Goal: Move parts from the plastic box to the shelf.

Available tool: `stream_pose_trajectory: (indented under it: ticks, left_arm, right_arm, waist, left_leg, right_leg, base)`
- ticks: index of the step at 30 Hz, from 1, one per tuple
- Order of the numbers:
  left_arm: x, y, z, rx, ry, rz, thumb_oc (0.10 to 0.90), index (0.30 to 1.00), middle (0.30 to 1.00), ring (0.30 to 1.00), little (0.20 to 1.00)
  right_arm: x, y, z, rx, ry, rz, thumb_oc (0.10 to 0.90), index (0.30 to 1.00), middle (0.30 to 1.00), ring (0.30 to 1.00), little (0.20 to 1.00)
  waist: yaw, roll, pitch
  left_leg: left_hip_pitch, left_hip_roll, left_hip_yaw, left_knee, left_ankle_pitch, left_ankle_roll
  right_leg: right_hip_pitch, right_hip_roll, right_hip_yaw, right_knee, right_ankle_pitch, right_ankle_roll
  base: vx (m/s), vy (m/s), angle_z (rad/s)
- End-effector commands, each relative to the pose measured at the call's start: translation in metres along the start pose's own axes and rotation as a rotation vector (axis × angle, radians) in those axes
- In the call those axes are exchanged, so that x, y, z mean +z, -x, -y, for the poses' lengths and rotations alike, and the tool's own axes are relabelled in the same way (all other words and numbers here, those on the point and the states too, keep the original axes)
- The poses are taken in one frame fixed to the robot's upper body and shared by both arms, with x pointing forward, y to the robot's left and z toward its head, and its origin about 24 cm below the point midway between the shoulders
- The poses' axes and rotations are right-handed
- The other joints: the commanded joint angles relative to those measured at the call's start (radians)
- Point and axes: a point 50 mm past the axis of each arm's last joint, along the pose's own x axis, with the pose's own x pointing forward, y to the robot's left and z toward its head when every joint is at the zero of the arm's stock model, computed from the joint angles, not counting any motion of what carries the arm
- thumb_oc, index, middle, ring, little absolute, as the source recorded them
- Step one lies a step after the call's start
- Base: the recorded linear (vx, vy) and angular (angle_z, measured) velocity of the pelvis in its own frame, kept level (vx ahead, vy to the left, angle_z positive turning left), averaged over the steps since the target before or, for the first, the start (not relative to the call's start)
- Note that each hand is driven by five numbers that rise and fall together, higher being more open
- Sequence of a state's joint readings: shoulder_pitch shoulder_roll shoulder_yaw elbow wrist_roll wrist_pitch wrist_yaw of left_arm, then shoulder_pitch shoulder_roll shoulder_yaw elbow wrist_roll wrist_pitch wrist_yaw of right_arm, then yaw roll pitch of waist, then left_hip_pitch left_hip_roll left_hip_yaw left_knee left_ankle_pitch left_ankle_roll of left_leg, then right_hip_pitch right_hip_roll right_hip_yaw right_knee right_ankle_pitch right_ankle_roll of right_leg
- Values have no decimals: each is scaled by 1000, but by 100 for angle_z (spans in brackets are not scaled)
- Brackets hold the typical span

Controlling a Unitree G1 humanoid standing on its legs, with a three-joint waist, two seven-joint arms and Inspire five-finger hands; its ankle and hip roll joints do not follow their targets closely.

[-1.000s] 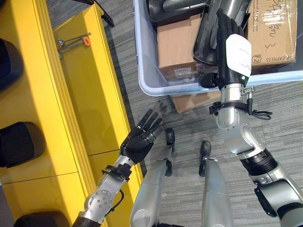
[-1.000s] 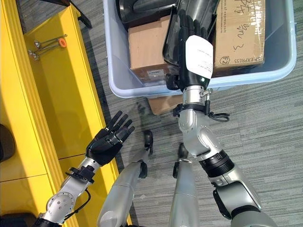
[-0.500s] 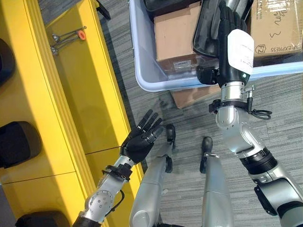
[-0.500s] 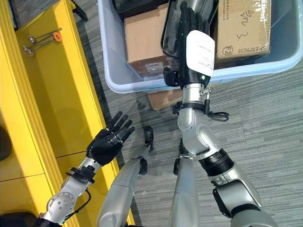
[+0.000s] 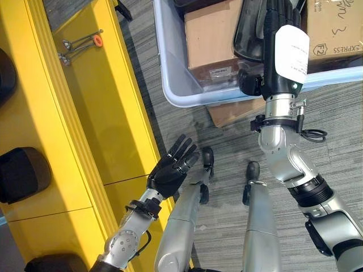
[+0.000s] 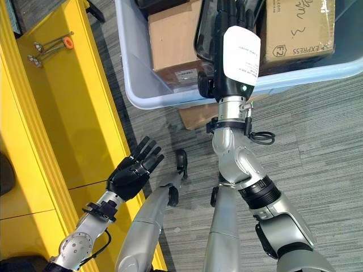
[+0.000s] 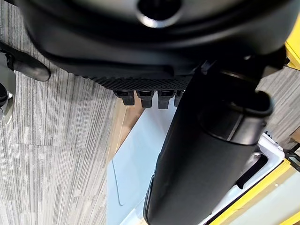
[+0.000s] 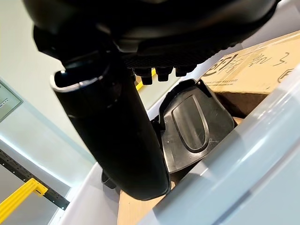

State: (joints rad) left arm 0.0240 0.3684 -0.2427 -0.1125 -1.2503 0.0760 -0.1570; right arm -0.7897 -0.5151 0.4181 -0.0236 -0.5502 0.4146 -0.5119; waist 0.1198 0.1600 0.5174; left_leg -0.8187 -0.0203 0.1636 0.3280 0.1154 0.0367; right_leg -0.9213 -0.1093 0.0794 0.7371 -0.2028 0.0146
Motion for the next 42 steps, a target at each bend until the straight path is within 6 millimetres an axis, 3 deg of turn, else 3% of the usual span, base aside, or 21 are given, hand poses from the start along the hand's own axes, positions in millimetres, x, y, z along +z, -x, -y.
stream_pose_trajectory:
  ticks: [1,14,42]
  left_arm:
    - [-1,-1,28,-138,50,86,900,1000,1000,1000,1000]
    - [-7,0,25,-137,51,64,900,1000,1000,1000,1000]
    - [-14,-1,26,-167,33,49,900,1000,1000,1000,1000]
  right_arm:
    - [34,-20,29,-187,21,187,900,1000,1000,1000,1000]
    - [27,-30,30,-214,93,154,900,1000,1000,1000,1000]
    - [5,-36,38,-243,102,53,900,1000,1000,1000,1000]
  waist:
    - [-12,141,3]
    - [2,152,3]
    - [-8,177,3]
  left_leg:
    - [-30,-83,-77,87,-133,-1]
    - [-92,-87,-75,136,-153,15]
    - [-289,-85,-34,281,-216,37]
  right_leg:
    - [-6,-14,-91,46,-72,-31]
    - [-64,-23,-79,81,-70,-30]
    - [-260,-11,-25,219,-85,-41]
  base:
    - [0,0,0]
    - [16,11,0]
    - [5,8,1]
